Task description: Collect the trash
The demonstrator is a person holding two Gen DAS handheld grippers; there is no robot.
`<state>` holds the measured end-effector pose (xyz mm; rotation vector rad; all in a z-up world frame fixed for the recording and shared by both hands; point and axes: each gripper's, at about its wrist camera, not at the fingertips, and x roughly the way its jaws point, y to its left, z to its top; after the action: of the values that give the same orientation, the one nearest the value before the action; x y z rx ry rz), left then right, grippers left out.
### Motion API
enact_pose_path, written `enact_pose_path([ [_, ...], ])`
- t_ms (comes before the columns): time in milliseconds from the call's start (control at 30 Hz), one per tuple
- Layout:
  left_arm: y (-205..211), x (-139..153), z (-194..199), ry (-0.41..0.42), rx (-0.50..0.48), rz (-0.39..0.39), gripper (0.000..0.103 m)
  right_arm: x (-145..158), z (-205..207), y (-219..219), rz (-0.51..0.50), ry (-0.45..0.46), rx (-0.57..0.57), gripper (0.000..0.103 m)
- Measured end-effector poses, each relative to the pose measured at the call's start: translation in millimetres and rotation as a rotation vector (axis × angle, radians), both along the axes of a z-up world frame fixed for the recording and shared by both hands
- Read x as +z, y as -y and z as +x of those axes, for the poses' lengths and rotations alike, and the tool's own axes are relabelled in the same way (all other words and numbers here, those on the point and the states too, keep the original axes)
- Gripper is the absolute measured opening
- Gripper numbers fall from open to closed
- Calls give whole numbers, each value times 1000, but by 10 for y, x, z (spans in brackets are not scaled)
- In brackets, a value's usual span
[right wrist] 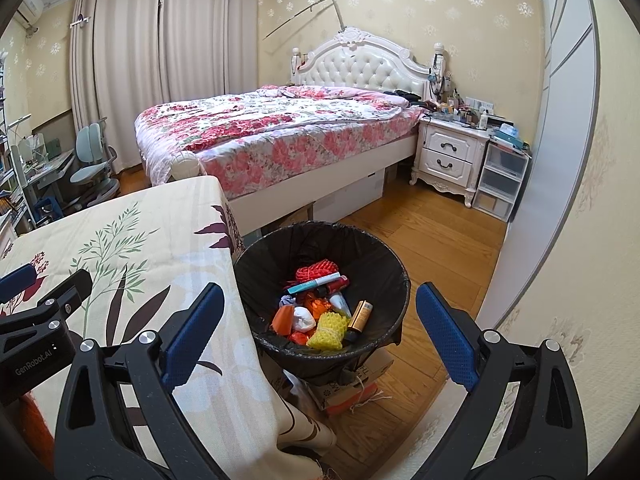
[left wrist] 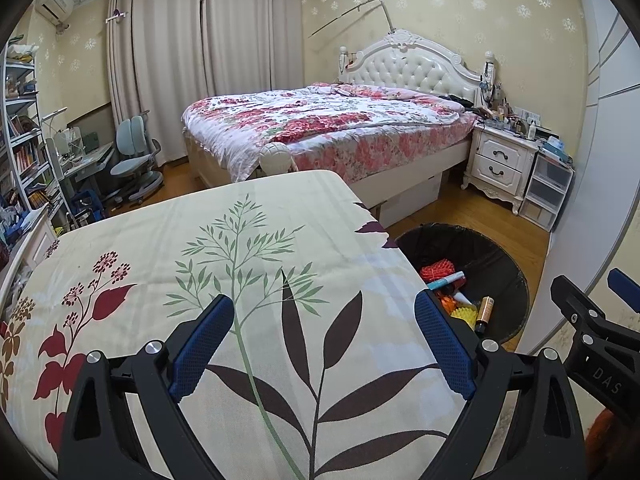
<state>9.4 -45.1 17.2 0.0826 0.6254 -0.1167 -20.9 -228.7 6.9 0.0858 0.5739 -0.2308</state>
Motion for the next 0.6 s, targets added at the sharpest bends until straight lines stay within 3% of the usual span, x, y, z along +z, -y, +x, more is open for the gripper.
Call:
enact_pose_path([
  [600, -2, -3, -25, -1, -2, -3, 91, -3, -1, -7, -1, 0, 0, 94],
])
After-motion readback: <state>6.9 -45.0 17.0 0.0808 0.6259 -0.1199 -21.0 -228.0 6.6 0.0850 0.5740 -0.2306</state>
